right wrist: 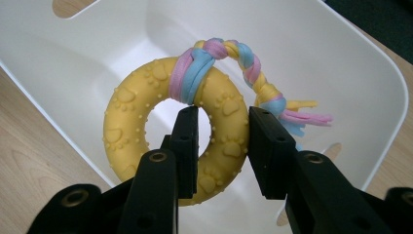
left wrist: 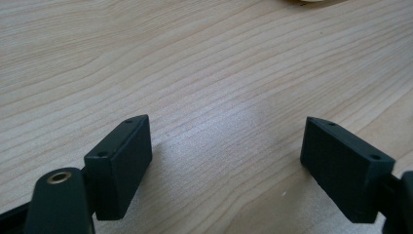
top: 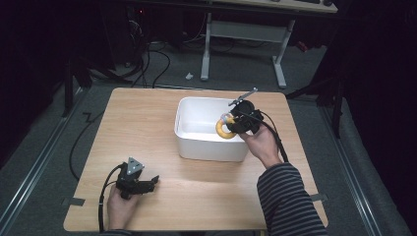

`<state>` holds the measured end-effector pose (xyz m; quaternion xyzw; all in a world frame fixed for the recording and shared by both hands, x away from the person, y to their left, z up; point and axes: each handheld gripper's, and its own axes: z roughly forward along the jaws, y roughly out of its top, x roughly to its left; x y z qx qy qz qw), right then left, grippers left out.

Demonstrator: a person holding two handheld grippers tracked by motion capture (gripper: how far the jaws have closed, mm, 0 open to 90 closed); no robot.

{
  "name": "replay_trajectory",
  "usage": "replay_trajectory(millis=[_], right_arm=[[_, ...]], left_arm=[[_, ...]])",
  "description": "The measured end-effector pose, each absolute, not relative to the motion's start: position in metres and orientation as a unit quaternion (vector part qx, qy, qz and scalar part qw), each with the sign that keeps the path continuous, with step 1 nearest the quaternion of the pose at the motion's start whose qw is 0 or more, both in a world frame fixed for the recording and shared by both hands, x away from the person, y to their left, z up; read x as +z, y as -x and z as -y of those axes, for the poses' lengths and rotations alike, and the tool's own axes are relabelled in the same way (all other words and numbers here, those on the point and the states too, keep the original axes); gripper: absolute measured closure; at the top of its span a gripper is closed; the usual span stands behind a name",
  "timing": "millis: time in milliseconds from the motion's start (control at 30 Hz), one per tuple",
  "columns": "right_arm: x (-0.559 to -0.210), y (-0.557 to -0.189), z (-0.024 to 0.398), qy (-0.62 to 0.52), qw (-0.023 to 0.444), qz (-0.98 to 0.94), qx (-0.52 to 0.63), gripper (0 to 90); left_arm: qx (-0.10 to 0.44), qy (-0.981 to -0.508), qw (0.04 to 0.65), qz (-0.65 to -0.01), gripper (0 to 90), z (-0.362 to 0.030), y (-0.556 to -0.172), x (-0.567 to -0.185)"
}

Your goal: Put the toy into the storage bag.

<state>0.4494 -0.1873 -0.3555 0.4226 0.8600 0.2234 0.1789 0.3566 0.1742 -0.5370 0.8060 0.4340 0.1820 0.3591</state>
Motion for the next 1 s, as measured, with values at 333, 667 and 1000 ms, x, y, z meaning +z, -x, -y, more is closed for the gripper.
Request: replay_trajectory(millis=[333, 667, 1000], right_arm=[[-0.367, -0.454, 0.183, -0.432, 0.161, -0.861, 0.215, 66.5], [-0.371, -0.454, 0.18, -0.436, 0.146, -0.862, 0.212, 65.8], [-0.362, -0.441, 0.188, -0.432, 0.152, -0.854, 0.247, 50.7]], left_arm=[[0.182, -0.806, 0.359, -0.434, 19.6, -0.174, -0.357, -0.537], [0.182, -0.806, 0.359, -0.434, 19.5, -0.174, -0.357, -0.537], [0.181, -0.807, 0.359, -0.433, 19.2, -0.174, -0.357, -0.537]])
